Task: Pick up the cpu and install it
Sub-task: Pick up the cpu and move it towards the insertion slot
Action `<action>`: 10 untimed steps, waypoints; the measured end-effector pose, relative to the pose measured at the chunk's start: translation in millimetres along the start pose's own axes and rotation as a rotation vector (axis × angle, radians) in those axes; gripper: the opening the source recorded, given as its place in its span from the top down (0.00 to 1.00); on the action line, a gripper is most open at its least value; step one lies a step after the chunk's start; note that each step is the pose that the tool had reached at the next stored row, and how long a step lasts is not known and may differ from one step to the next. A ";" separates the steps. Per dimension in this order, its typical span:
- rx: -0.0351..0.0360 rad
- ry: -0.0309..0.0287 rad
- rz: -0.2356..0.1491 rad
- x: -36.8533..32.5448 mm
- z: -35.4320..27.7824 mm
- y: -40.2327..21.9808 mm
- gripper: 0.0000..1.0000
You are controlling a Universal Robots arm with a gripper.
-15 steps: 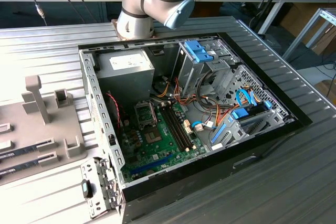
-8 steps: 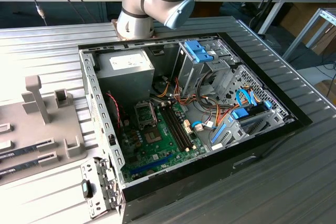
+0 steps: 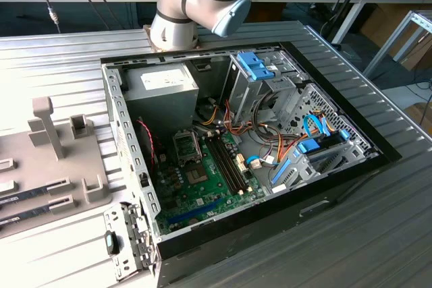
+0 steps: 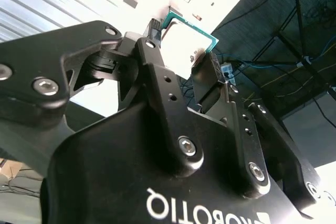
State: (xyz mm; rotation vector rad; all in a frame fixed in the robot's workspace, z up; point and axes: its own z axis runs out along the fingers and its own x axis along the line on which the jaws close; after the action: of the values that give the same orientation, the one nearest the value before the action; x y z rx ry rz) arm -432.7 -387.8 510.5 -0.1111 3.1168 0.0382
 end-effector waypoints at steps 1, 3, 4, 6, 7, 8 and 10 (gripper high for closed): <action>0.0000 0.0001 0.000 -1.2 0.0 -0.1 0.53; 0.0000 0.0001 0.000 -4.8 0.1 -0.4 0.53; 0.0000 0.0002 0.000 -6.4 0.2 -0.5 0.53; 0.0000 0.0004 0.000 -9.7 0.2 -0.7 0.53; 0.0000 0.0005 0.000 -11.1 0.2 -0.8 0.53; 0.0000 0.0005 0.000 -13.0 0.3 -0.9 0.53; -0.0001 0.0006 0.000 -16.0 0.4 -1.2 0.53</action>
State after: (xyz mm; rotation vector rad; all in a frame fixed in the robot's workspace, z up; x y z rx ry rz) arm -416.6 -387.8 510.4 -0.1111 3.1174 0.0383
